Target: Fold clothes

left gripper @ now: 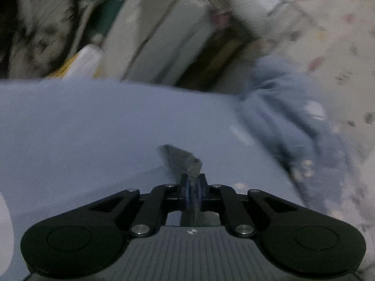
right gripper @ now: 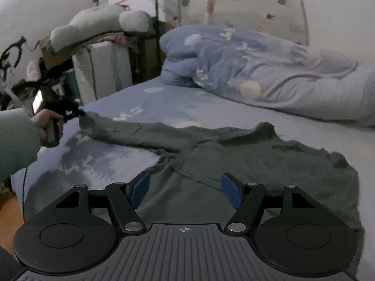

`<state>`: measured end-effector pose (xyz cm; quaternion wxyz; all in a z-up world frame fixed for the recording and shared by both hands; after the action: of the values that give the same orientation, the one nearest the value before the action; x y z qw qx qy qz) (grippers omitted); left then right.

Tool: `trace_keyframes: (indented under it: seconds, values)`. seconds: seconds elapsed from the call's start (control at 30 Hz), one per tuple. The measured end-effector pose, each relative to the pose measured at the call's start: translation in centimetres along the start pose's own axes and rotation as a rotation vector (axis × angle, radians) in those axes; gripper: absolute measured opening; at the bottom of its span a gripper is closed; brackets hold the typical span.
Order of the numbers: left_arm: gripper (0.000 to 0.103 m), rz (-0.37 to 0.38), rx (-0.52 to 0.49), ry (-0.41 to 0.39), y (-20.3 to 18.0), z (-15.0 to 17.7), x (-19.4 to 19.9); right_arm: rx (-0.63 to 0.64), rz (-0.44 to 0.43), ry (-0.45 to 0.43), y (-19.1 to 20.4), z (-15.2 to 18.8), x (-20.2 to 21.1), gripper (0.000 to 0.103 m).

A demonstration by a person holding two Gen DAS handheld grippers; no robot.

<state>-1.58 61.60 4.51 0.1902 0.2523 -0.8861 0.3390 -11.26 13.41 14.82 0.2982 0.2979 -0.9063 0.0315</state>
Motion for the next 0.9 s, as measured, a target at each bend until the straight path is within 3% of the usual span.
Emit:
trace_keyframes:
  seconds: [0.17,0.37,0.47,0.53,0.6,0.73,0.9]
  values:
    - [0.009,0.254,-0.178,-0.003,-9.8,2.8,5.3,-0.078,0.009,-0.022,-1.9,0.7,1.4,0.072]
    - [0.009,0.484,-0.462,0.135,-20.4,14.8,12.3,-0.212,0.004,-0.053,-5.1,1.5,3.3,0.072]
    - [0.009,0.508,-0.516,0.224,-21.5,21.3,15.2,-0.272,-0.006,-0.060,-6.8,1.8,3.9,0.073]
    - [0.009,0.479,-0.518,0.276,-20.9,24.7,16.1,-0.294,-0.031,-0.037,-8.3,1.7,3.0,0.082]
    - [0.009,0.432,-0.555,0.306,-20.2,27.2,16.3,-0.314,-0.044,-0.013,-9.2,2.0,1.7,0.082]
    - [0.009,0.391,-0.544,0.310,-19.2,27.4,16.4,-0.391,-0.080,0.018,-10.8,3.1,-2.0,0.082]
    - [0.009,0.400,-0.523,0.320,-18.8,26.8,15.2,-0.555,-0.133,0.046,-11.3,4.0,-6.2,0.082]
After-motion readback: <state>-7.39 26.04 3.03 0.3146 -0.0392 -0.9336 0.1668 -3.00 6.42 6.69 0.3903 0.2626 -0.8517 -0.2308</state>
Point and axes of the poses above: each gripper's, at about its wrist camera, not at the fingertips, and x roughly against the way its jaws point, y to its left, z to its underside, the point moved 1 cm from there along -x, roughly the way its jaws point, and after that the axes turned 4 degrees about -z, right-handed, at the moved point
